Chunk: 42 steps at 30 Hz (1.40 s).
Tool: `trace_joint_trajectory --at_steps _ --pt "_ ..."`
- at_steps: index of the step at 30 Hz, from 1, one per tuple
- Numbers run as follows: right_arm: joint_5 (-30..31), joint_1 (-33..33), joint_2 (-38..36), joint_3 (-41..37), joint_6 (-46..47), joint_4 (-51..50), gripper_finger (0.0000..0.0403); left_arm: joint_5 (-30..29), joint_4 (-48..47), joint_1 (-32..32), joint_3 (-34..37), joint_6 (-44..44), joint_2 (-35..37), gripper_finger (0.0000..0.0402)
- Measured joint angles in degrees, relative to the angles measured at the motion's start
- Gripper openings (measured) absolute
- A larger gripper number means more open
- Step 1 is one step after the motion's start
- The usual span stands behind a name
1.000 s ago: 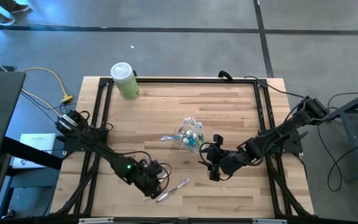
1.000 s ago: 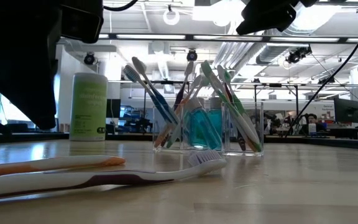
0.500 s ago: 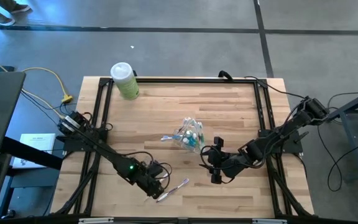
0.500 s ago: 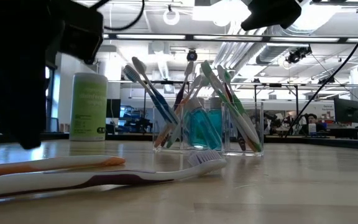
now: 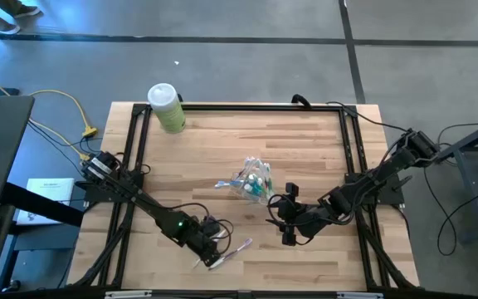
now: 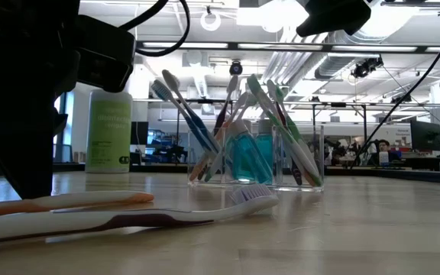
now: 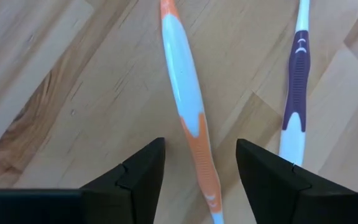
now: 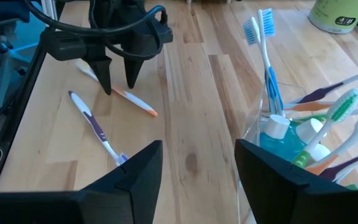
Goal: Pick & Place toothbrushing station
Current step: Put the orange toothbrush into the transparent organizer
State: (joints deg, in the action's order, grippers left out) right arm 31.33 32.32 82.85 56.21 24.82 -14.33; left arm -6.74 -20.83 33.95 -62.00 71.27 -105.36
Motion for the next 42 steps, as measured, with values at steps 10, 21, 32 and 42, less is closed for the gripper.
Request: trace_joint_trajectory --at_steps 10,21,32,42 --pt "0.0 0.0 0.0 0.0 0.2 0.0 0.0193 0.5 -2.7 -0.3 0.1 0.2 -0.7 0.0084" --pt "0.0 0.0 0.0 0.0 0.6 -0.1 0.0193 -0.5 -5.7 -0.5 0.1 -2.3 -0.8 0.0005" --pt "0.0 0.0 0.0 0.0 0.6 0.0 0.0193 0.7 -6.1 -0.5 0.1 -2.9 -1.0 0.0003" --pt "0.0 0.0 0.0 0.0 0.6 0.0 0.0193 -0.2 -6.9 -0.5 -1.2 -2.0 -0.9 0.0003"
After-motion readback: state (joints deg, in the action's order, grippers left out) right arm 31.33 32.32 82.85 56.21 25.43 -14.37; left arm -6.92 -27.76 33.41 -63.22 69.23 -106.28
